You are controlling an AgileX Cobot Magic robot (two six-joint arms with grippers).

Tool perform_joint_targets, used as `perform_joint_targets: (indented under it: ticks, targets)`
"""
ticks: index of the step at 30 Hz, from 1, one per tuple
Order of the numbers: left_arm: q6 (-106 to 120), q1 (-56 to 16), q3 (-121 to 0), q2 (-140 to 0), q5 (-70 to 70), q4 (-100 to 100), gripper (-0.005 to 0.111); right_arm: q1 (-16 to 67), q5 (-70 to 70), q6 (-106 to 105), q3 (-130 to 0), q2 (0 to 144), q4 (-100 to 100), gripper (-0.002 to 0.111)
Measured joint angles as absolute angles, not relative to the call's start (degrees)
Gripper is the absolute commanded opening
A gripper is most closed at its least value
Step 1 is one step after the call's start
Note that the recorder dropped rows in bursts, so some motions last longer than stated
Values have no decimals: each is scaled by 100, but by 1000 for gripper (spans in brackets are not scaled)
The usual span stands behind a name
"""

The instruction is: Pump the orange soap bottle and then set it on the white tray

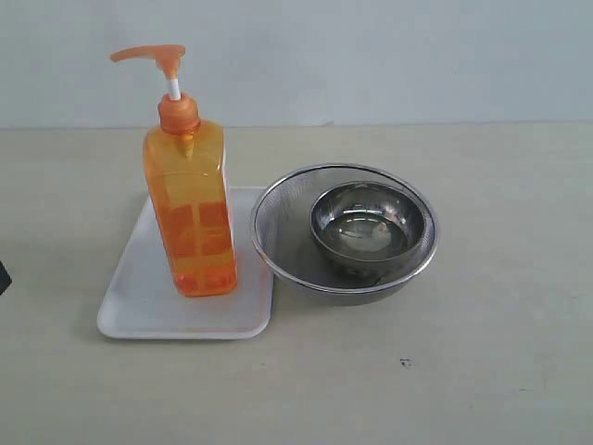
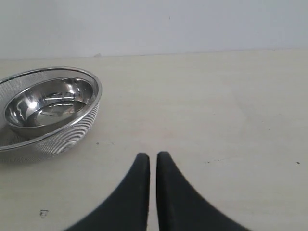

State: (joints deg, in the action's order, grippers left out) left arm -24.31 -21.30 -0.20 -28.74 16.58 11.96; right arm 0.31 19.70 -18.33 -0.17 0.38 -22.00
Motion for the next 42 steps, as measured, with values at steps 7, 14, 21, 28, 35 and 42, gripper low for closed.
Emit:
perform_joint_targets:
  ticks: [7,14,21,28,35,42]
  targets:
    - [-2431,-2130,-20,-2874,1658,1196,5,8,2007,-1833,6,38,-2190,1]
    - [-2431,-2130,-20,-2874,1658,1196,5,8,2019,-1130,6,38,-1713,1]
    - [-2431,-2130,-20,-2874,1658,1196,5,8,2019,1200,6,38,234,1]
    - [-2431,-2130,-20,-2874,1658,1196,5,8,2019,1567,6,25,427,1]
    - [-2431,-2130,-20,-2874,1658,1196,5,8,2019,1567,6,25,427,1]
    - [-2431,-2130,-20,-2874,1658,1196,5,8,2009,1576,6,25,485,1]
